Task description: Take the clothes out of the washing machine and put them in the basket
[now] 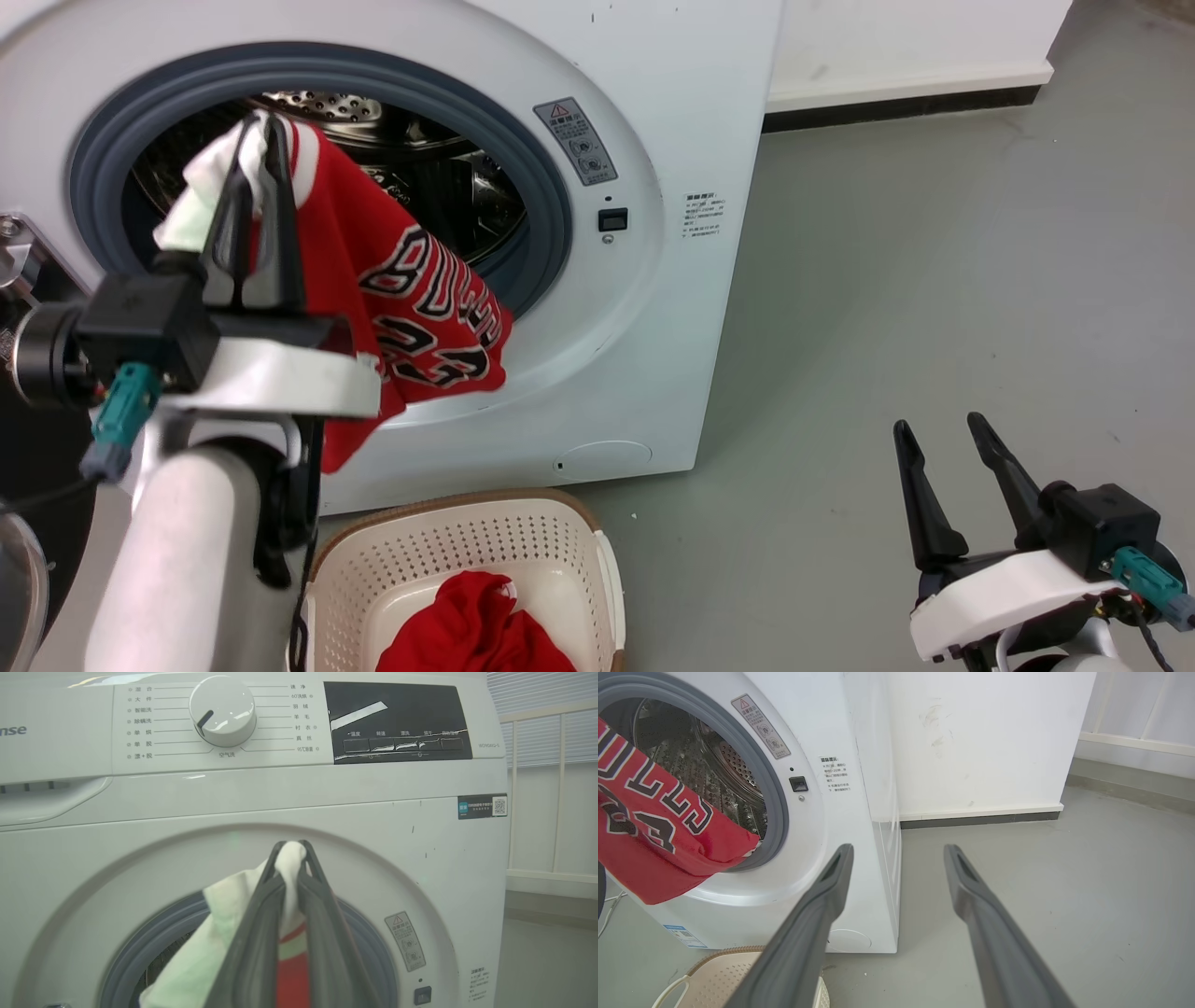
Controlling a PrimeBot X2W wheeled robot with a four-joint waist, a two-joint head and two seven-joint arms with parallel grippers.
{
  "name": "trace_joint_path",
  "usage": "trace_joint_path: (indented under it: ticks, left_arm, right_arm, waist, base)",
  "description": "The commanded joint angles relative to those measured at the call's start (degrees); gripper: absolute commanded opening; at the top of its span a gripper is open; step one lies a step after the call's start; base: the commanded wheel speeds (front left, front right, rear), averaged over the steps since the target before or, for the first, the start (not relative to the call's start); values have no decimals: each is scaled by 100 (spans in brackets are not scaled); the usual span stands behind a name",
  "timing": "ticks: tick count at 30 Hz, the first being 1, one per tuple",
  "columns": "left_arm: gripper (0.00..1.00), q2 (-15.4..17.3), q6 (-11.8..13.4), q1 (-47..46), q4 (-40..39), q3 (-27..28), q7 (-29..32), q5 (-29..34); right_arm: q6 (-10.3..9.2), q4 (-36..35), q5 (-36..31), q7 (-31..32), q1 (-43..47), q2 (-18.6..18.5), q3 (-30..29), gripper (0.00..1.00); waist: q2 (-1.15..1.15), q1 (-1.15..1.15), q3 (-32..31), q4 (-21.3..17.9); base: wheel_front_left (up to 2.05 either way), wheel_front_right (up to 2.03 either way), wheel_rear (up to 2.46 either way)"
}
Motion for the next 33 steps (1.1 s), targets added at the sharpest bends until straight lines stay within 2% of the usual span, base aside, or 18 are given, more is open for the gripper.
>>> trace_joint_path:
  ticks: [1,5,9,14,15,17,26,33]
  left_arm:
    - [0,-2,40,179,-139,-19,55,1]
    - [0,-83,183,723,-421,-44,200,-71]
    - [0,-217,228,1201,-184,-193,246,-155]
    - [0,-493,159,1611,569,-365,19,-380]
    - [0,-680,146,1725,1151,-416,-203,-504]
    - [0,-757,160,1775,1577,-461,-361,-505]
    - [0,-997,-99,1104,3537,-656,-916,-554]
    - [0,-1058,-241,193,4682,-619,-1025,-385]
  right_arm:
    - [-4,-26,-16,11,36,10,2,100]
    - [-4,-38,-3,-6,-32,10,19,100]
    - [-4,-27,17,-17,-97,10,70,100]
    - [-4,-26,45,-59,-237,10,121,100]
    - [-4,-19,59,-63,-312,9,132,100]
    - [-4,3,54,-69,-361,12,177,100]
    - [-4,-72,73,-123,-691,11,289,100]
    - [-4,-124,126,-236,-1046,11,402,100]
  waist:
    - [0,0,39,8]
    - [0,0,139,8]
    - [0,0,267,-9]
    - [0,0,501,-47]
    - [0,0,669,-72]
    - [0,0,749,-105]
    - [0,0,1568,-214]
    - [0,0,2468,-405]
  base:
    - [0,0,0]
    - [0,0,0]
    - [0,0,0]
    - [0,0,0]
    - [0,0,0]
    - [0,0,0]
    - [0,0,0]
    - [0,0,0]
